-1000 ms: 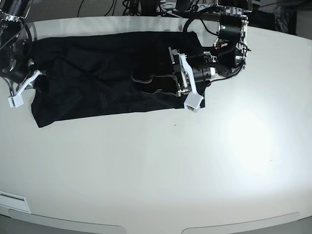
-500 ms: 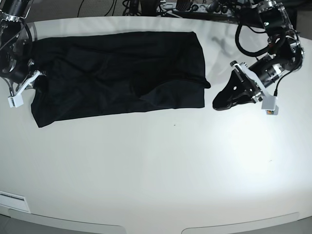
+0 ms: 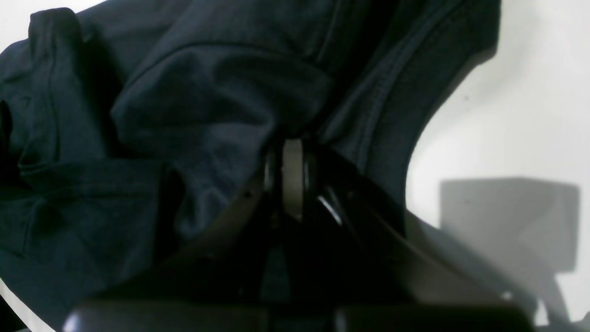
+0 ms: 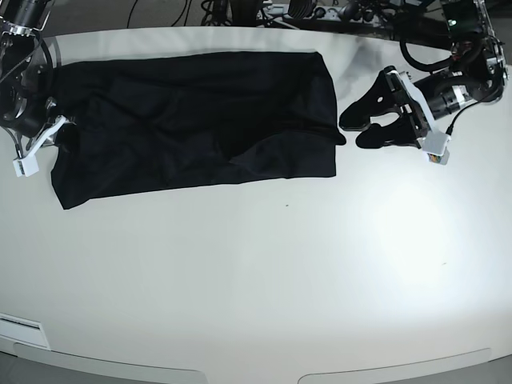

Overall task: Fold the T-shirt properly
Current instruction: 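Lower the left gripper onto the folded end and press it flat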

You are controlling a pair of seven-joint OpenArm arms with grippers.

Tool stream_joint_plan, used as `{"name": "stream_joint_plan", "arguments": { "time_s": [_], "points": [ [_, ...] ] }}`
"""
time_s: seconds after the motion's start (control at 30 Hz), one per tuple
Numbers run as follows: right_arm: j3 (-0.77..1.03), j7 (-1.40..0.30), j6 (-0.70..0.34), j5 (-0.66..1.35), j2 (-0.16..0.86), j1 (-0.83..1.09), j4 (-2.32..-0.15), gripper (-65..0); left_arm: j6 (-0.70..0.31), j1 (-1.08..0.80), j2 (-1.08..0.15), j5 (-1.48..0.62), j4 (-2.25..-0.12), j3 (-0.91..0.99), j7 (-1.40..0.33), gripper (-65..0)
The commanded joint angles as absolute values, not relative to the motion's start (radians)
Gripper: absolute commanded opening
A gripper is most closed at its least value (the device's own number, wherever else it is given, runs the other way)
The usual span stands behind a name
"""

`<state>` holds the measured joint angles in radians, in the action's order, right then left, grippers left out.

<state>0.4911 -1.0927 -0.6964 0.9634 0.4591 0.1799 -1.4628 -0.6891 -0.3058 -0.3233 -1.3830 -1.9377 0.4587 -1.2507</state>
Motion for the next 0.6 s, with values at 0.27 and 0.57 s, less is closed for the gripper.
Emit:
{"name": "stream_joint_plan", "arguments": {
  "time_s": [0.27, 0.57],
  "points": [
    [0.496, -1.093, -0.698, 0.999, 0.479, 0.171, -1.471, -65.0, -0.698, -0.302, -0.338, -1.126, -1.956, 0.295, -1.093, -29.5],
    [0.496, -1.093, -0.698, 0.999, 0.479, 0.171, -1.471, -65.0, -0.698, -0.302, -0.337, -1.133, -1.956, 0.290, -0.987, -65.0]
  ]
}}
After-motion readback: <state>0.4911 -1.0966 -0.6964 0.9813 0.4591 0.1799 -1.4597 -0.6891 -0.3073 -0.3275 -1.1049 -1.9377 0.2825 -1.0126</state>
